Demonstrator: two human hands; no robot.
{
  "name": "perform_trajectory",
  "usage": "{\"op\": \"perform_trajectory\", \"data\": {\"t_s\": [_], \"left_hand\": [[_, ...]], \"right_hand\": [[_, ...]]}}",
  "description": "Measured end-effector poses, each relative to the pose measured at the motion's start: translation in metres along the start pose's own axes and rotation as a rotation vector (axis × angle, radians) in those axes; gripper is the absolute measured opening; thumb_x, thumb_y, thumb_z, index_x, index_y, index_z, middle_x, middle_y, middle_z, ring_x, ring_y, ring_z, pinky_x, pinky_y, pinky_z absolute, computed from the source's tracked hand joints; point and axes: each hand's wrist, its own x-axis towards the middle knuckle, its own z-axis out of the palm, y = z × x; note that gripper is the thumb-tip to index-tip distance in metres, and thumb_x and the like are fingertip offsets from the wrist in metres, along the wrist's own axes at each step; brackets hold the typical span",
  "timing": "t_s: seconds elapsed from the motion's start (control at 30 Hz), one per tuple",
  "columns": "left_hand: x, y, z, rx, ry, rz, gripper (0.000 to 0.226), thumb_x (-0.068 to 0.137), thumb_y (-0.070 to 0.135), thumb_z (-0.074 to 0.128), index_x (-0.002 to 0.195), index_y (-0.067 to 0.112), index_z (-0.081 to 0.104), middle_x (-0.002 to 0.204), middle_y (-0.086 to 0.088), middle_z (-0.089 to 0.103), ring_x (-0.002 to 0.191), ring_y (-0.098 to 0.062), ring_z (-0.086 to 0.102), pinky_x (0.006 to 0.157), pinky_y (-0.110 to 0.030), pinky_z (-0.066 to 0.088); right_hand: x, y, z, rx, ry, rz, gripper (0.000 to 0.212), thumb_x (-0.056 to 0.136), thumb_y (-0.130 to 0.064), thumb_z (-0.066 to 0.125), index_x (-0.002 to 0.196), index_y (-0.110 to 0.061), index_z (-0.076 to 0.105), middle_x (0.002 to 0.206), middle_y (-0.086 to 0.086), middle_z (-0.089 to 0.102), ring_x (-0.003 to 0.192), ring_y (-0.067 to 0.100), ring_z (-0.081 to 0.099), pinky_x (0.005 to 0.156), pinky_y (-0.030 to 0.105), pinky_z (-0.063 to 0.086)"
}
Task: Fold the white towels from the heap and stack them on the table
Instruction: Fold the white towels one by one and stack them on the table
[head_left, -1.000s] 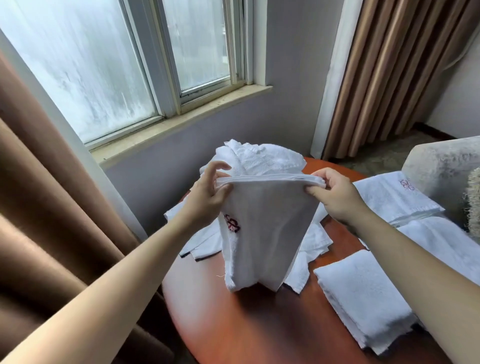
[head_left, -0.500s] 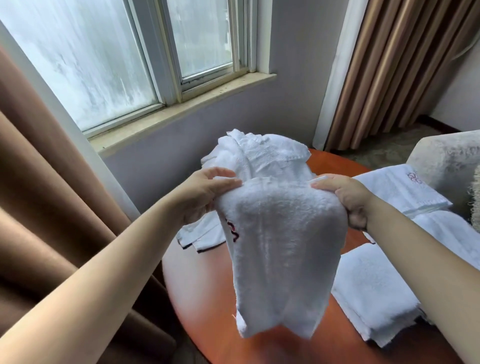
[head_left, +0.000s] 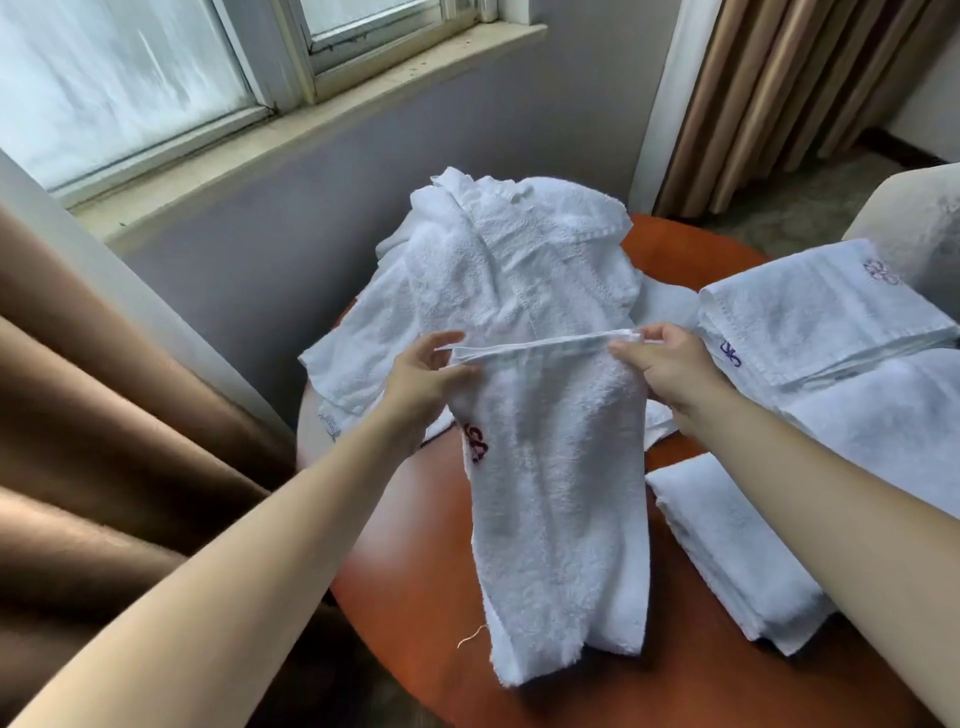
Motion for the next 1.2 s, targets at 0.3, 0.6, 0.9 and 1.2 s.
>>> {"op": "perform_trajectory", "data": {"t_s": [0.3, 0.6, 0.9, 1.2], "left_hand": [[0.065, -0.056, 0.025, 0.076, 0.131, 0.056, 0.039, 0.093, 0.003, 0.059, 0.129, 0.015, 0.051, 0.122, -0.008, 0.056, 0.101, -0.017, 0.058, 0.083, -0.019, 0.049], [0.026, -0.083, 0.024, 0.210, 0.371, -0.090, 0.049, 0.082, 0.038, 0.073, 0.116, 0.018, 0.044, 0.103, -0.003, 0.050, 0.093, -0.021, 0.058, 0.077, -0.030, 0.047], [-0.071, -0.115, 0.028, 0.096, -0.108, -0.276, 0.026, 0.084, 0.014, 0.072, 0.108, 0.017, 0.062, 0.105, 0.000, 0.072, 0.087, -0.010, 0.069, 0.065, -0.015, 0.051], [-0.145, -0.161, 0.015, 0.280, -0.247, -0.175, 0.080, 0.044, 0.045, 0.082, 0.116, 0.030, 0.052, 0.115, 0.016, 0.063, 0.104, 0.008, 0.058, 0.084, -0.008, 0.042]], "right_hand": [[0.037, 0.054, 0.018, -0.189, -0.044, 0.155, 0.067, 0.090, -0.022, 0.067, 0.146, -0.007, 0.033, 0.147, 0.010, 0.040, 0.129, 0.027, 0.046, 0.100, 0.036, 0.038], [0.019, 0.105, 0.012, -0.258, 0.033, 0.279, 0.046, 0.085, -0.032, 0.069, 0.119, -0.009, 0.049, 0.116, 0.012, 0.057, 0.101, 0.028, 0.058, 0.082, 0.038, 0.049], [-0.035, 0.113, 0.010, -0.332, -0.046, 0.242, 0.023, 0.088, -0.028, 0.064, 0.092, -0.010, 0.050, 0.087, 0.003, 0.052, 0.082, 0.019, 0.050, 0.082, 0.041, 0.047], [-0.111, 0.149, 0.002, -0.265, -0.031, 0.240, 0.030, 0.081, -0.028, 0.069, 0.071, -0.014, 0.044, 0.067, -0.003, 0.049, 0.060, 0.014, 0.046, 0.055, 0.029, 0.033]]}}
